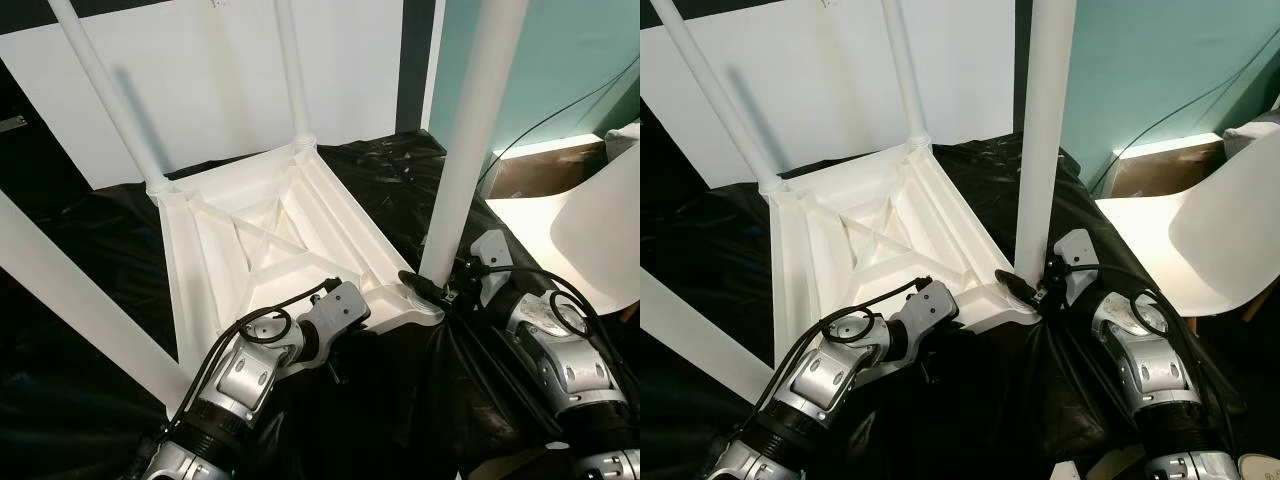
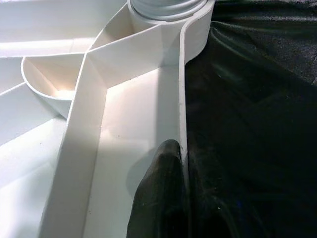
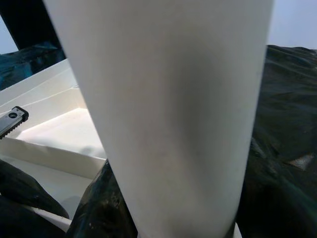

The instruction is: Building children table

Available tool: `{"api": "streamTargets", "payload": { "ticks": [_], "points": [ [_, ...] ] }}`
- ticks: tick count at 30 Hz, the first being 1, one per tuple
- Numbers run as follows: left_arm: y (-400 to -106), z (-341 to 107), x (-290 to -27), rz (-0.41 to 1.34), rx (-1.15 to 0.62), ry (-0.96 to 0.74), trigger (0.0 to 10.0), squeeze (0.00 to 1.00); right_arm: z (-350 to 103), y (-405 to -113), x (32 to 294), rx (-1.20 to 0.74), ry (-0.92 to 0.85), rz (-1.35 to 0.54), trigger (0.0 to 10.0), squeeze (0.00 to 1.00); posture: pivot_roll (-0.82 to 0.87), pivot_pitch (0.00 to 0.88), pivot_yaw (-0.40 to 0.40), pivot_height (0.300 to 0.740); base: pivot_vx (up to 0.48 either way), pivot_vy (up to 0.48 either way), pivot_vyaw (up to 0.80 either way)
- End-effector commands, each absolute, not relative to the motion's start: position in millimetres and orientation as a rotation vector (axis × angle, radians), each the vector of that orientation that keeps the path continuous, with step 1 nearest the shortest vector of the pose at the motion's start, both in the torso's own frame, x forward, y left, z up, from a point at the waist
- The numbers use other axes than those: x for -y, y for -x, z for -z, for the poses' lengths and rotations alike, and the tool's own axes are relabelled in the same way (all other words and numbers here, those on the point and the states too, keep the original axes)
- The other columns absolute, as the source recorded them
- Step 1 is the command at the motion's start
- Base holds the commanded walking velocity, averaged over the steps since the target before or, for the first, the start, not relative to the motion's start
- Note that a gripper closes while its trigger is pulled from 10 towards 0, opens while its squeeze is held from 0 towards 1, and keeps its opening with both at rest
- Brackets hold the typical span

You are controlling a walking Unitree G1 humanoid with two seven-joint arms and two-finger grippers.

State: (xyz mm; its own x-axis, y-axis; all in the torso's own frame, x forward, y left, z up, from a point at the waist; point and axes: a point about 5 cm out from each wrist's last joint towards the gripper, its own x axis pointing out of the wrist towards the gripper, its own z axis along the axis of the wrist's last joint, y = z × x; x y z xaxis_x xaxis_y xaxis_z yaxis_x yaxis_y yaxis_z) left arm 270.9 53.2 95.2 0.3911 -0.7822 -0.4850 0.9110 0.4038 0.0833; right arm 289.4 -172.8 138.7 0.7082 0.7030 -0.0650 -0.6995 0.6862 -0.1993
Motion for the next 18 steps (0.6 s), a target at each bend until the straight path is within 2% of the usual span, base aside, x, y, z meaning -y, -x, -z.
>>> {"api": "streamTargets", "payload": {
  "ticks": [1, 5, 7, 8, 10, 18],
  "points": [
    [-260.6, -51.9, -74.9, 0.963, -0.606, -0.336, 10.0, 0.00, -126.9, -278.6, 157.3, -0.013, 0.151, -0.844, 0.0, 0.00, 0.03, 0.000, 0.045, 0.740, 0.000, 0.000, 0.00],
    [-260.2, -51.4, -75.1, 0.963, -0.608, -0.335, 10.0, 0.00, -123.9, -275.3, 153.4, -0.002, 0.140, -0.774, 0.0, 0.00, 0.03, 0.000, 0.045, 0.740, 0.000, 0.000, 0.00],
    [-261.1, -51.4, -74.8, 0.958, -0.606, -0.333, 10.0, 0.00, -111.5, -268.9, 157.1, 0.016, 0.201, -0.431, 0.0, 0.00, 0.04, 0.000, 0.039, 0.740, 0.000, 0.000, 0.00],
    [-261.1, -51.4, -74.8, 0.958, -0.606, -0.333, 10.0, 0.00, -111.5, -268.9, 157.1, 0.016, 0.201, -0.431, 0.0, 0.00, 0.04, 0.000, 0.039, 0.740, 0.000, 0.000, 0.00],
    [-262.4, -52.1, -75.1, 0.952, -0.603, -0.329, 10.0, 0.00, -101.3, -257.4, 163.2, 0.023, 0.214, -0.269, 0.0, 0.00, 0.03, 0.000, 0.047, 0.740, 0.000, 0.000, 0.00],
    [-265.4, -52.7, -73.8, 0.965, -0.600, -0.344, 10.0, 0.00, -107.5, -255.5, 170.9, 0.076, 0.166, -0.100, 0.0, 0.00, 0.02, 0.000, 0.056, 0.740, 0.000, 0.000, 0.00]
  ]
}}
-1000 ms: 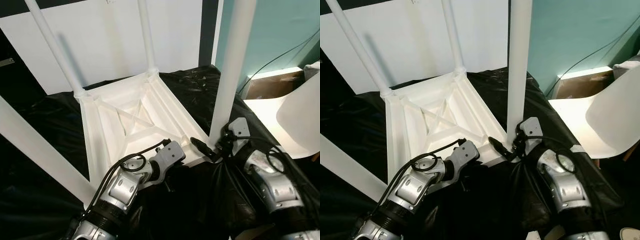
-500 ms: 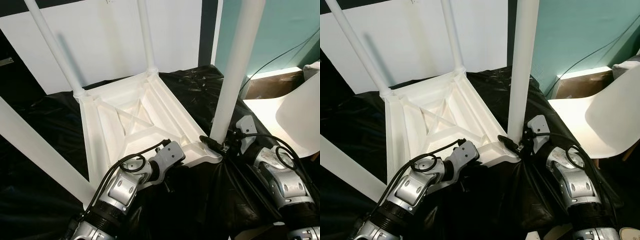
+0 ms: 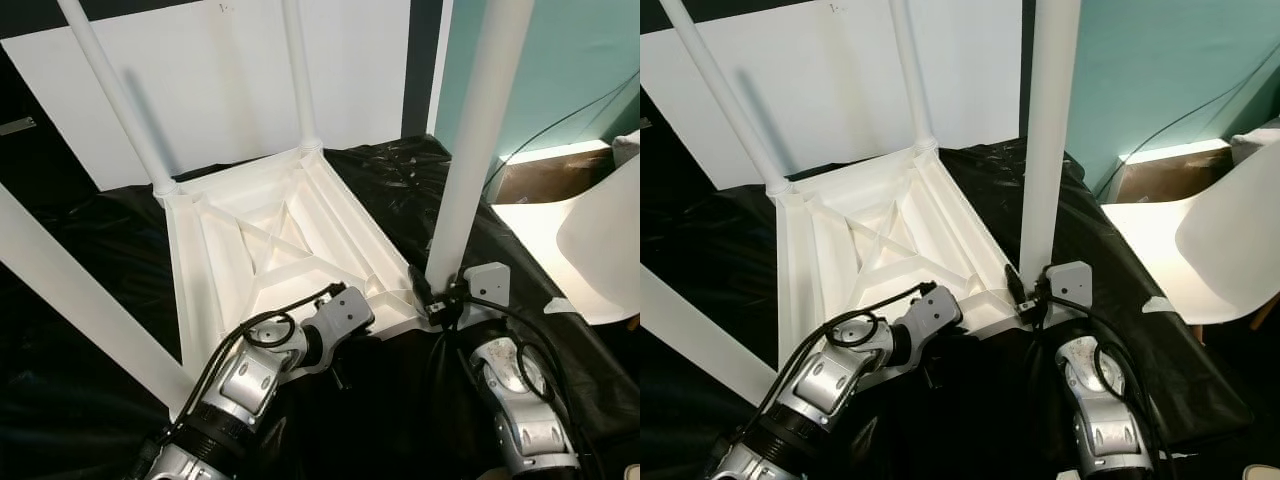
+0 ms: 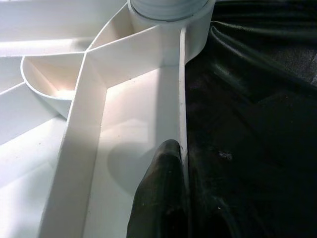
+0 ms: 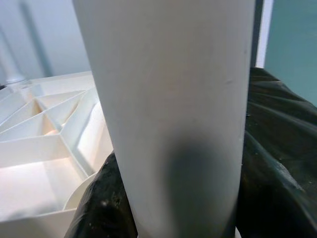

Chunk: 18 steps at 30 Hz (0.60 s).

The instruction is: Building children table

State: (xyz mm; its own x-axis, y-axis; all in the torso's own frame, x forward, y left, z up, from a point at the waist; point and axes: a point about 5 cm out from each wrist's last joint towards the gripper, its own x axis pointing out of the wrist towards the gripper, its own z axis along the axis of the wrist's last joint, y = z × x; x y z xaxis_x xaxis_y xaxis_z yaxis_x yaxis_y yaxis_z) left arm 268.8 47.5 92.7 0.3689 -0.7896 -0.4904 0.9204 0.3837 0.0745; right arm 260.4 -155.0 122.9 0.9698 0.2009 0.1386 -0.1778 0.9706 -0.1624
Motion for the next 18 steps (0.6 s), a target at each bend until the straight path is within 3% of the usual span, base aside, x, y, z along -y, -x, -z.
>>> {"api": "streamTargets", "payload": {
  "ticks": [1, 3, 4, 5, 7, 8, 9, 11, 12, 18],
  "points": [
    [-266.4, -53.6, -73.2, 0.966, -0.596, -0.345, 10.0, 0.00, -107.2, -255.7, 171.8, 0.075, 0.160, -0.085, 0.0, 0.00, 0.02, 0.000, 0.058, 0.740, 0.000, 0.000, 0.00],
    [-266.8, -54.1, -72.7, 0.966, -0.594, -0.345, 10.0, 0.00, -107.1, -255.4, 171.6, 0.071, 0.158, -0.073, 0.0, 0.00, 0.02, 0.000, 0.058, 0.740, 0.000, 0.000, 0.00],
    [-266.8, -54.0, -72.5, 0.968, -0.593, -0.345, 10.0, 0.00, -104.8, -255.8, 168.7, 0.055, 0.157, -0.081, 4.0, 0.00, 0.01, 0.000, 0.059, 0.740, 0.000, 0.000, 0.00],
    [-266.6, -53.8, -72.4, 0.968, -0.593, -0.345, 10.0, 0.00, -104.3, -255.9, 167.5, 0.053, 0.161, -0.085, 7.0, 0.00, 0.01, 0.000, 0.059, 0.740, 0.000, 0.000, 0.00],
    [-266.6, -53.8, -72.4, 0.968, -0.593, -0.345, 10.0, 0.00, -104.3, -255.9, 167.5, 0.053, 0.161, -0.085, 7.0, 0.00, 0.01, 0.000, 0.059, 0.740, 0.000, 0.000, 0.00],
    [-266.3, -53.3, -72.4, 0.969, -0.594, -0.345, 10.0, 0.00, -104.2, -256.5, 165.6, 0.055, 0.162, -0.103, 10.0, 0.00, 0.01, 0.000, 0.059, 0.740, 0.000, 0.000, 0.00],
    [-266.1, -53.0, -72.4, 0.969, -0.594, -0.345, 10.0, 0.00, -104.5, -257.6, 159.8, 0.056, 0.147, -0.168, 10.0, 1.00, 0.01, 0.000, 0.064, 0.740, 0.000, 0.000, 0.00],
    [-265.8, -52.9, -72.4, 0.971, -0.595, -0.345, 10.0, 0.00, -104.1, -258.9, 152.6, 0.045, 0.130, -0.274, 10.0, 1.00, 0.00, 0.000, 0.069, 0.740, 0.000, 0.000, 0.00],
    [-265.4, -52.8, -72.2, 0.972, -0.596, -0.345, 10.0, 0.00, -105.9, -258.7, 146.2, 0.050, 0.130, -0.402, 10.0, 0.00, 0.00, 0.000, 0.069, 0.740, 0.000, 0.000, 0.00],
    [-266.5, -53.4, -70.4, 0.978, -0.595, -0.343, 10.0, 0.00, -121.2, -266.9, 151.6, 0.110, 0.237, -0.616, 10.0, 0.00, -0.01, 0.000, 0.065, 0.740, 0.000, 0.000, 0.00]
  ]
}}
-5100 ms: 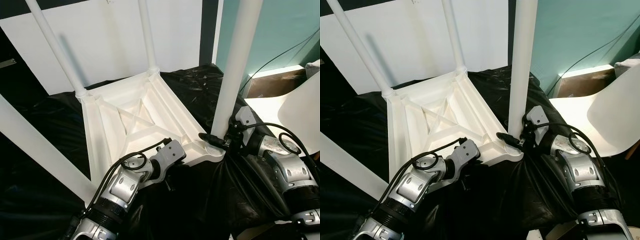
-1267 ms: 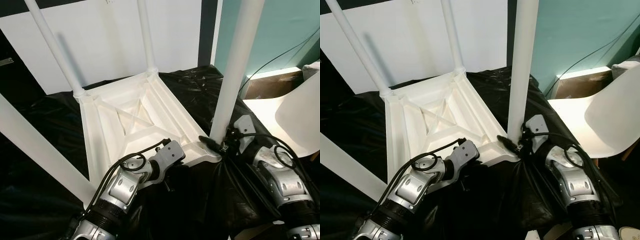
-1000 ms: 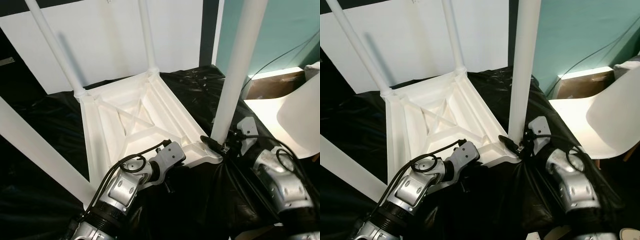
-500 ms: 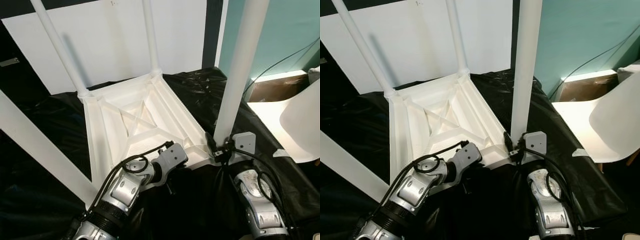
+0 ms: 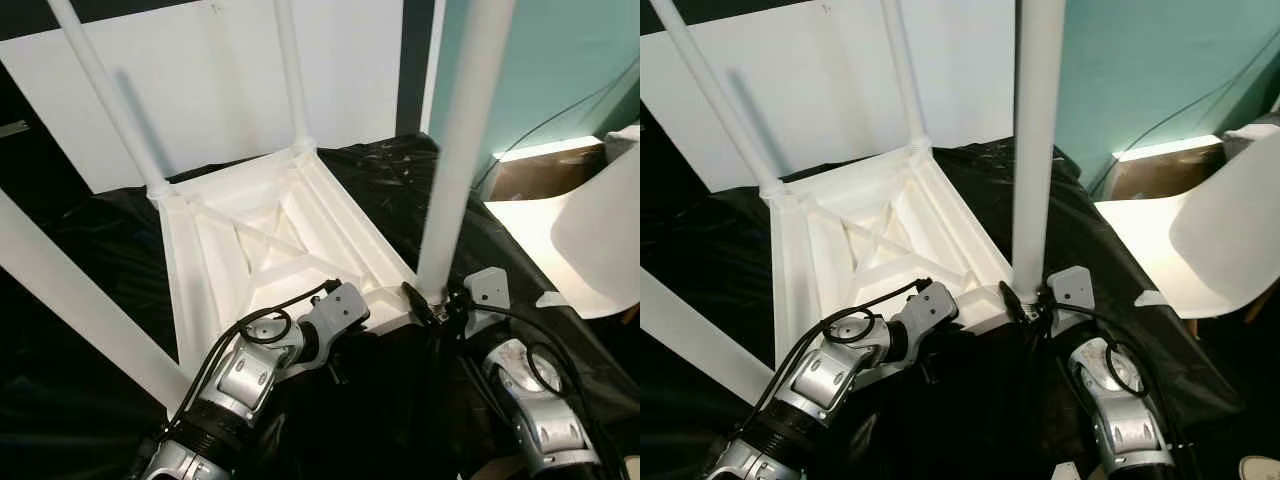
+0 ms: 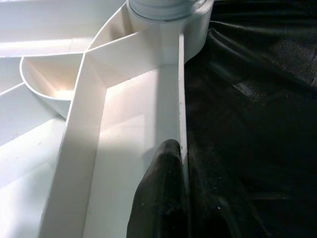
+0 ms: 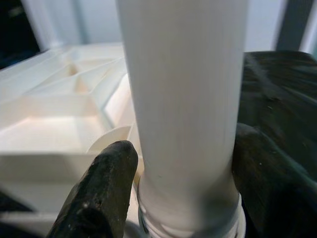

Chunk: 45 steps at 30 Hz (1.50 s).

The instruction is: Building children table

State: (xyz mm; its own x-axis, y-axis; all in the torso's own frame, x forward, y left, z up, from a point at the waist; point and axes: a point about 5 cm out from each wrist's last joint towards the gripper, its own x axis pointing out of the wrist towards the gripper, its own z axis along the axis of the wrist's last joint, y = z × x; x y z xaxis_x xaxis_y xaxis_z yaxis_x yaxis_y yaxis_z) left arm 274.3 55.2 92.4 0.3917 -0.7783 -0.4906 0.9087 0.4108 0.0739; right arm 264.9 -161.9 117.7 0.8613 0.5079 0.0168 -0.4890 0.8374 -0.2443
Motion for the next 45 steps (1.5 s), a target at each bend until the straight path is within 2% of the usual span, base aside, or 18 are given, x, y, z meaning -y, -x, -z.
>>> {"api": "streamTargets", "payload": {
  "ticks": [1, 4, 9, 10, 16, 24, 25, 26, 27, 29, 31, 33, 34, 36, 40, 43, 44, 45],
  "points": [
    [-266.5, -53.4, -70.4, 0.978, -0.595, -0.343, 10.0, 0.00, -121.2, -266.9, 151.6, 0.110, 0.237, -0.616, 10.0, 0.00, -0.01, 0.000, 0.065, 0.740, 0.000, 0.000, 0.00],
    [-268.0, -54.3, -68.5, 0.981, -0.589, -0.342, 10.0, 0.00, -136.2, -286.6, 163.9, 0.129, 0.285, -0.639, 10.0, 0.00, -0.01, 0.000, 0.064, 0.740, 0.000, 0.000, 0.00],
    [-269.4, -55.0, -67.9, 0.980, -0.586, -0.341, 10.0, 0.00, -140.2, -297.3, 171.3, 0.096, 0.341, -0.700, 10.0, 0.00, -0.01, 0.000, 0.058, 0.740, 0.000, 0.000, 0.00],
    [-270.1, -55.3, -67.7, 0.977, -0.584, -0.339, 10.0, 0.00, -137.2, -298.1, 173.7, 0.062, 0.388, -0.766, 0.0, 0.00, 0.00, 0.000, 0.054, 0.740, 0.000, 0.000, 0.00],
    [-269.8, -55.5, -67.8, 0.971, -0.581, -0.333, 10.0, 0.00, -133.2, -293.0, 173.6, 0.015, 0.384, -0.885, 0.0, 0.00, 0.00, 0.000, 0.050, 0.740, 0.000, 0.000, 0.00],
    [-268.9, -54.2, -67.6, 0.970, -0.585, -0.328, 10.0, 0.00, -130.8, -297.3, 177.7, -0.015, 0.274, -0.819, 0.0, 0.00, 0.00, 0.000, 0.049, 0.740, 0.000, 0.000, 0.00],
    [-269.2, -54.3, -67.4, 0.969, -0.585, -0.327, 10.0, 0.00, -127.3, -298.6, 175.3, 0.003, 0.238, -0.690, 0.0, 0.00, 0.00, 0.000, 0.046, 0.740, 0.000, 0.000, 0.00],
    [-269.2, -54.3, -67.4, 0.969, -0.585, -0.327, 10.0, 0.00, -127.3, -298.6, 175.3, 0.003, 0.238, -0.690, 0.0, 0.00, 0.00, 0.000, 0.046, 0.740, 0.000, 0.000, 0.00],
    [-269.4, -54.4, -67.0, 0.969, -0.584, -0.327, 10.0, 0.00, -123.7, -298.2, 173.5, 0.019, 0.213, -0.565, 0.0, 0.00, 0.00, 0.000, 0.046, 0.740, 0.000, 0.000, 0.00],
    [-269.4, -54.5, -66.4, 0.968, -0.583, -0.325, 10.0, 0.00, -119.8, -292.7, 169.0, 0.045, 0.196, -0.450, 0.0, 0.00, 0.00, 0.000, 0.046, 0.740, 0.000, 0.000, 0.00],
    [-269.4, -54.5, -66.4, 0.968, -0.583, -0.325, 10.0, 0.00, -119.8, -292.7, 169.0, 0.045, 0.196, -0.450, 0.0, 0.00, 0.00, 0.000, 0.046, 0.740, 0.000, 0.000, 0.00],
    [-266.2, -52.7, -66.2, 0.974, -0.588, -0.325, 10.0, 0.00, -111.8, -273.4, 160.8, 0.096, 0.144, -0.207, 0.0, 0.00, 0.01, 0.000, 0.045, 0.740, 0.000, 0.000, 0.00],
    [-266.2, -52.7, -66.2, 0.974, -0.588, -0.325, 10.0, 0.00, -111.8, -273.4, 160.8, 0.096, 0.144, -0.207, 0.0, 0.00, 0.01, 0.000, 0.045, 0.740, 0.000, 0.000, 0.00],
    [-265.0, -51.0, -68.3, 0.973, -0.595, -0.333, 10.0, 0.00, -102.8, -270.2, 165.6, 0.060, 0.111, -0.069, 0.0, 0.00, 0.02, 0.000, 0.039, 0.740, 0.000, 0.000, 0.00],
    [-266.0, -51.6, -71.1, 0.965, -0.596, -0.330, 10.0, 0.00, -99.6, -269.5, 169.5, 0.049, 0.097, 0.001, 0.0, 0.00, 0.02, 0.000, 0.039, 0.740, 0.000, 0.000, 0.00],
    [-268.8, -52.6, -72.1, 0.956, -0.594, -0.327, 10.0, 0.00, -100.2, -270.2, 166.9, 0.054, 0.093, -0.031, 0.1, 0.00, 0.01, 0.000, 0.044, 0.740, 0.000, 0.000, 0.00],
    [-269.3, -53.2, -71.8, 0.960, -0.591, -0.329, 10.0, 0.00, -100.0, -270.8, 162.7, 0.051, 0.094, -0.078, 10.0, 0.00, 0.01, 0.000, 0.044, 0.740, 0.000, 0.000, 0.00],
    [-269.3, -53.2, -71.8, 0.960, -0.591, -0.329, 10.0, 0.00, -100.0, -270.8, 162.7, 0.051, 0.094, -0.078, 10.0, 0.00, 0.01, 0.000, 0.044, 0.740, 0.000, 0.000, 0.00]
  ]
}}
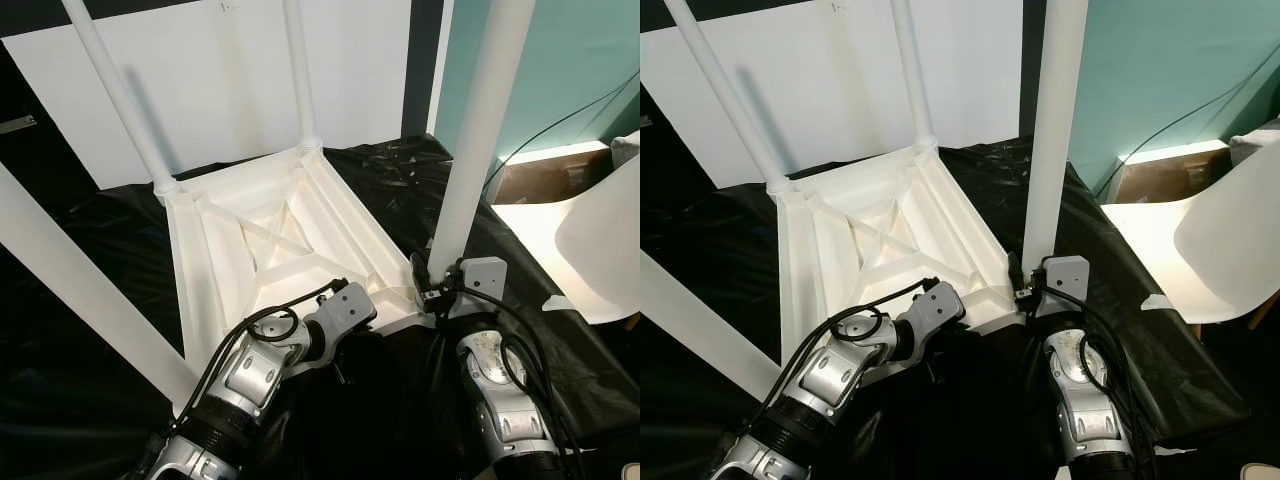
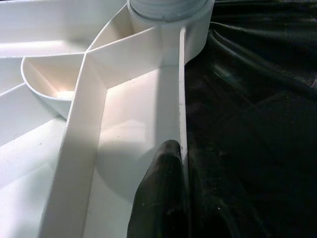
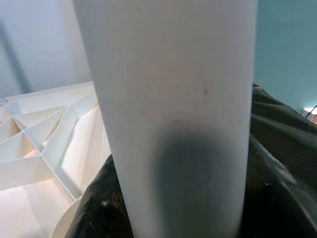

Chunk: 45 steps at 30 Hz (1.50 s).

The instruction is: Building children table

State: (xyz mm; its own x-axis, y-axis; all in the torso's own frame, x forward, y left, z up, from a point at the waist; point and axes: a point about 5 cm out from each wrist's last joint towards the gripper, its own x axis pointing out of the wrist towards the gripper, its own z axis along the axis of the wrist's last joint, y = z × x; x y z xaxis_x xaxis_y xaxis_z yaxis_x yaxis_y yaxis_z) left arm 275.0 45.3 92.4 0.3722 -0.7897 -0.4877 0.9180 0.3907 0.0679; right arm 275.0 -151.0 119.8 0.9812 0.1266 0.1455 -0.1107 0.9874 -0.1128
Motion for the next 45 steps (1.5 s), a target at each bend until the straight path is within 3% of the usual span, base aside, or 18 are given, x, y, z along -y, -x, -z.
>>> {"api": "streamTargets", "payload": {
  "ticks": [1, 3, 4, 10, 11, 12, 23, 24, 27, 38, 41, 43, 44, 45],
  "points": [
    [-269.6, -53.5, -71.5, 0.963, -0.590, -0.331, 10.0, 0.00, -99.8, -271.1, 159.8, 0.048, 0.096, -0.111, 10.0, 0.00, 0.01, 0.000, 0.044, 0.740, 0.000, 0.000, 0.00],
    [-269.6, -53.5, -71.5, 0.963, -0.590, -0.331, 10.0, 0.00, -99.8, -271.1, 159.8, 0.048, 0.096, -0.111, 10.0, 0.00, 0.01, 0.000, 0.044, 0.740, 0.000, 0.000, 0.00],
    [-268.4, -52.9, -71.1, 0.968, -0.591, -0.335, 10.0, 0.00, -102.4, -271.0, 152.7, 0.063, 0.099, -0.177, 10.0, 1.00, 0.00, 0.000, 0.054, 0.740, 0.000, 0.000, 0.00],
    [-267.0, -52.0, -70.7, 0.972, -0.594, -0.336, 10.0, 0.00, -107.0, -271.6, 147.5, 0.092, 0.104, -0.240, 10.0, 1.00, 0.00, 0.000, 0.055, 0.740, 0.000, 0.000, 0.00],
    [-265.0, -50.7, -70.2, 0.975, -0.598, -0.334, 10.0, 0.00, -115.0, -278.6, 142.9, 0.116, 0.127, -0.333, 10.0, 0.00, 0.01, 0.000, 0.054, 0.740, 0.000, 0.000, 0.00],
    [-262.7, -49.7, -69.8, 0.976, -0.603, -0.330, 10.0, 0.00, -124.0, -289.5, 141.2, 0.123, 0.169, -0.454, 10.0, 0.00, 0.01, 0.000, 0.051, 0.740, 0.000, 0.000, 0.00],
    [-259.7, -47.9, -72.0, 0.964, -0.611, -0.325, 10.0, 0.00, -129.4, -298.1, 150.1, 0.092, 0.241, -0.592, 10.0, 0.00, 0.03, 0.000, 0.046, 0.740, 0.000, 0.000, 0.00],
    [-258.9, -47.3, -72.5, 0.962, -0.613, -0.323, 10.0, 0.00, -131.3, -297.9, 152.0, 0.081, 0.257, -0.673, 0.0, 0.00, 0.02, 0.000, 0.049, 0.740, 0.000, 0.000, 0.00],
    [-262.5, -48.8, -71.4, 0.964, -0.607, -0.331, 10.0, 0.00, -132.6, -297.1, 157.8, 0.027, 0.340, -0.857, 0.0, 0.00, 0.02, 0.000, 0.051, 0.740, 0.000, 0.000, 0.00],
    [-270.6, -53.3, -69.0, 0.962, -0.585, -0.339, 10.0, 0.00, -123.2, -298.5, 170.1, -0.093, 0.307, -0.847, 0.0, 0.00, -0.01, 0.000, 0.053, 0.740, 0.000, 0.000, 0.00],
    [-271.3, -53.2, -69.0, 0.964, -0.583, -0.342, 10.0, 0.00, -111.9, -288.4, 160.4, -0.088, 0.235, -0.728, 0.0, 0.00, 0.00, 0.000, 0.053, 0.740, 0.000, 0.000, 0.00],
    [-271.9, -53.6, -69.4, 0.962, -0.582, -0.342, 10.0, 0.00, -112.8, -280.6, 154.0, 0.038, 0.174, -0.484, 0.0, 0.00, 0.00, 0.000, 0.052, 0.740, 0.000, 0.000, 0.00],
    [-271.9, -53.6, -69.4, 0.962, -0.582, -0.342, 10.0, 0.00, -112.8, -280.6, 154.0, 0.038, 0.174, -0.484, 0.0, 0.00, 0.00, 0.000, 0.052, 0.740, 0.000, 0.000, 0.00],
    [-272.0, -53.8, -70.4, 0.959, -0.581, -0.342, 10.0, 0.00, -121.6, -275.7, 153.4, 0.132, 0.152, -0.324, 0.0, 0.00, 0.02, 0.000, 0.049, 0.740, 0.000, 0.000, 0.00]
  ]
}}
